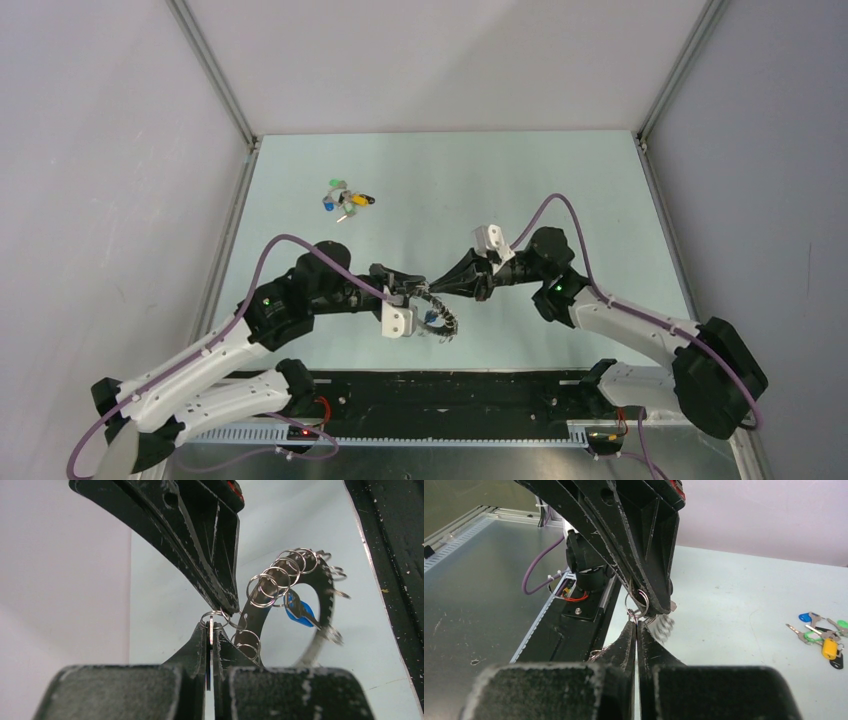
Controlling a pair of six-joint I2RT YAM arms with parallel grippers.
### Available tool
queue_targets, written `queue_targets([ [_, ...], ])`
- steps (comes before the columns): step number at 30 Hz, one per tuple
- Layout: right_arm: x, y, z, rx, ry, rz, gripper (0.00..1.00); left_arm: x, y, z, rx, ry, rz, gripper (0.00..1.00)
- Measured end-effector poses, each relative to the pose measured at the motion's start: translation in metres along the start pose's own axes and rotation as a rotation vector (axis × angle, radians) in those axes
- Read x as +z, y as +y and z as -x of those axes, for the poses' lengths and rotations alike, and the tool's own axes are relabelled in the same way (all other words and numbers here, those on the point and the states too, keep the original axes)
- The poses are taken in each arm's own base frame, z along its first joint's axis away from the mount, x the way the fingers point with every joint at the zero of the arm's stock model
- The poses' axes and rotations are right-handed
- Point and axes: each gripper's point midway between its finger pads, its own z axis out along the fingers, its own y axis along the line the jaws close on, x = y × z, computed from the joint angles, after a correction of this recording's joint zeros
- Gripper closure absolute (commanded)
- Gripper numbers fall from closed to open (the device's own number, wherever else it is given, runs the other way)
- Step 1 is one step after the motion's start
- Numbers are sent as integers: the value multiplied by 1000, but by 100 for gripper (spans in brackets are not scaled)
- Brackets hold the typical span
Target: Remove the keys from the keyring
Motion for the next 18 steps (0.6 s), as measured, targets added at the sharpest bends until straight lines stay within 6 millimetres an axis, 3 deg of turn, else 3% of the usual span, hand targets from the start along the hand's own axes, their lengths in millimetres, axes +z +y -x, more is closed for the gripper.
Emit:
queue_targets([
  [11, -15, -4, 19, -26, -17, -68, 100, 0, 3, 2, 5, -7, 10, 100],
  [18, -16, -9, 30, 72, -123, -115, 100, 0, 7, 5, 12, -17, 24, 100],
])
